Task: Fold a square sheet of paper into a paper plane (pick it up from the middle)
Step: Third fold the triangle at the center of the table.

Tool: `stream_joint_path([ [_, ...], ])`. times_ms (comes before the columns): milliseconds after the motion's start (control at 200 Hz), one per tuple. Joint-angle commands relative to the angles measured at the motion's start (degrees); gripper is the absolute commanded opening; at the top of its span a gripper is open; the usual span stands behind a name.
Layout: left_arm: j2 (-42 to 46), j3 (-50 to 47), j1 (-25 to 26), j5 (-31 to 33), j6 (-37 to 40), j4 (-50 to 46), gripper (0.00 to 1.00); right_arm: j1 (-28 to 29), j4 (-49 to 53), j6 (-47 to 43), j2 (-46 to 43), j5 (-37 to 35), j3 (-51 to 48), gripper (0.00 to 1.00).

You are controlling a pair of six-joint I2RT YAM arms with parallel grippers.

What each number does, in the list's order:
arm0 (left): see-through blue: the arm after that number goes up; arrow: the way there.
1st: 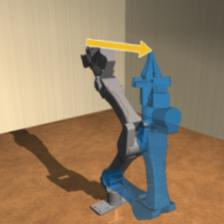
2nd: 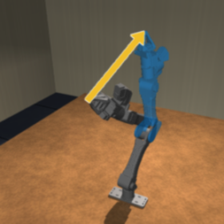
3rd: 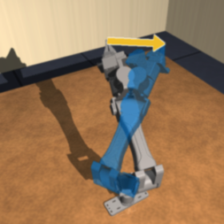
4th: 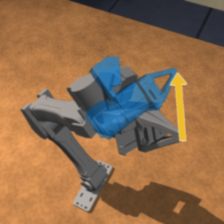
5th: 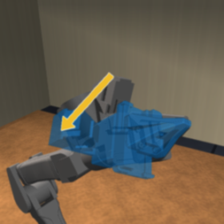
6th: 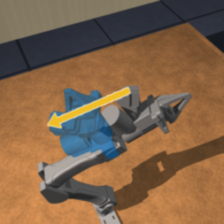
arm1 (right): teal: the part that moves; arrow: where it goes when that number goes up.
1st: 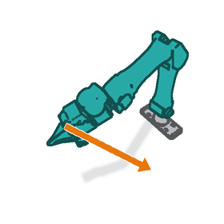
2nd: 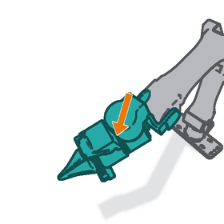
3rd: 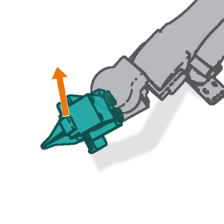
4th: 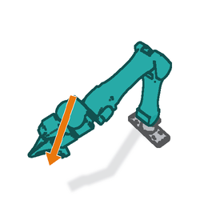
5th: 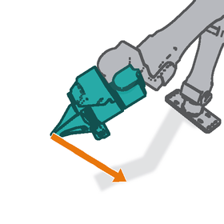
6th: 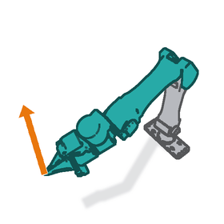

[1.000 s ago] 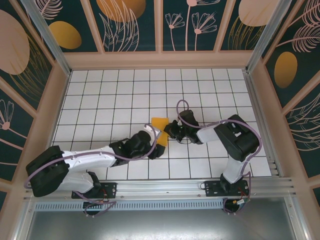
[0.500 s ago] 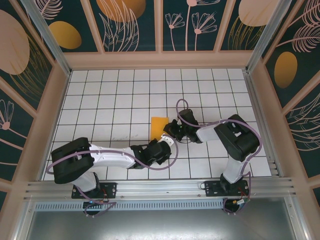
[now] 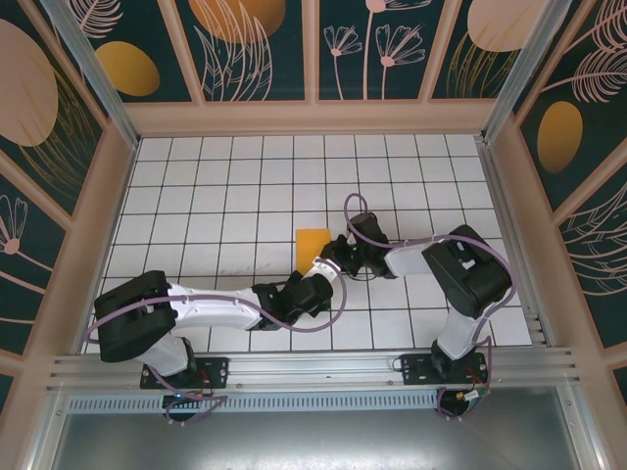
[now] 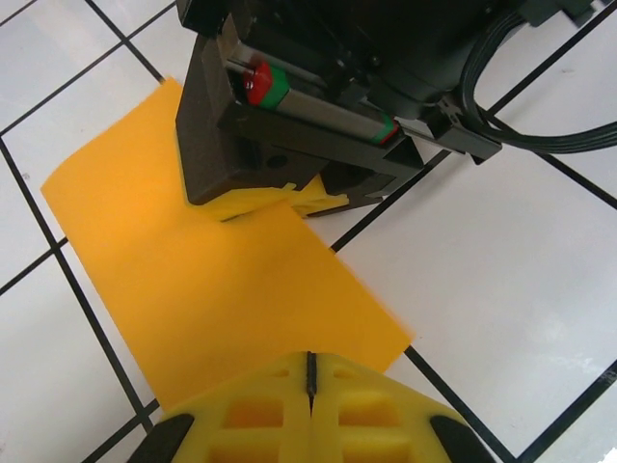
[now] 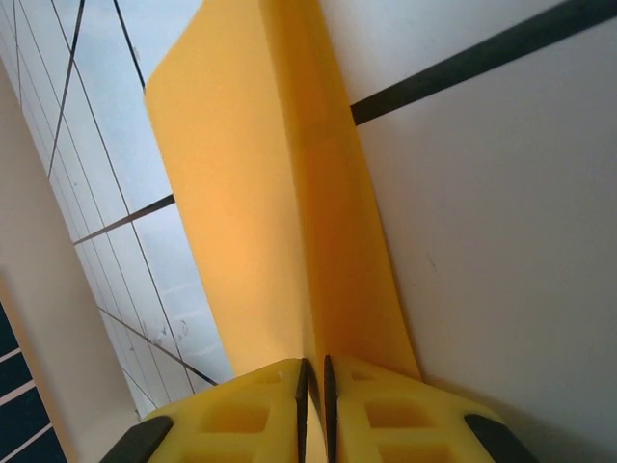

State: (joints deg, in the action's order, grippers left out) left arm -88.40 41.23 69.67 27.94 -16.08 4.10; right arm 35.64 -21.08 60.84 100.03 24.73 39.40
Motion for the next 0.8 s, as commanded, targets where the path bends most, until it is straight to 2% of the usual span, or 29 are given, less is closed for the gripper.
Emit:
stream_joint_path([
  [0,1.7,-0.5,-0.1,0.0,0.3,1.1,0.0,0.3,4.3,-3.7,-3.4,-2.0,1.9,0.19],
  [145,2.9,-1.1,-2.4,-6.0,-1.2,2.2,0.0,0.2,9.5,-6.8,-7.0,-5.4,2.3,0.34],
  [205,3.7,-1.2,-3.1,-6.8,-1.3,2.2,0.0,0.1,8.5,-7.5,-8.0,-5.3,1.6,0.25],
  [255,4.6,-1.7,-3.2,-7.3,-1.0,2.8,0.0,0.1,5.7,-7.4,-7.6,-2.6,1.3,0.23],
  [280,5.1,-2.0,-3.2,-7.8,-0.8,3.2,0.04,0.1,5.0,-7.1,-7.2,-1.5,1.4,0.23],
  [315,5.5,-2.4,-3.2,-8.0,-0.9,3.5,0.15,0.1,4.1,-6.6,-6.2,0.1,1.8,0.23],
  [390,6.4,-3.3,-3.2,-8.8,-0.9,3.7,0.19,0.1,1.1,-5.9,-4.3,3.2,2.2,0.22],
  [430,7.1,-4.1,-3.2,-9.1,-1.0,4.0,0.28,0.1,-0.5,-5.3,-3.5,4.3,2.1,0.23],
  [490,7.7,-4.8,-3.1,-9.0,-0.9,3.8,0.35,0.1,-1.0,-4.8,-2.6,5.1,2.7,0.22],
  [545,7.8,-4.9,-3.1,-9.0,-0.6,3.3,0.46,0.2,-0.8,-4.9,-2.1,5.1,3.1,0.23],
  [666,6.4,-4.2,-2.4,-9.2,0.6,2.7,0.55,0.2,-1.0,-4.3,-1.5,5.1,3.3,0.21],
  [791,1.8,-2.3,-0.2,-3.8,1.5,1.1,0.58,0.1,-1.3,-4.0,-2.0,4.6,2.9,0.19],
])
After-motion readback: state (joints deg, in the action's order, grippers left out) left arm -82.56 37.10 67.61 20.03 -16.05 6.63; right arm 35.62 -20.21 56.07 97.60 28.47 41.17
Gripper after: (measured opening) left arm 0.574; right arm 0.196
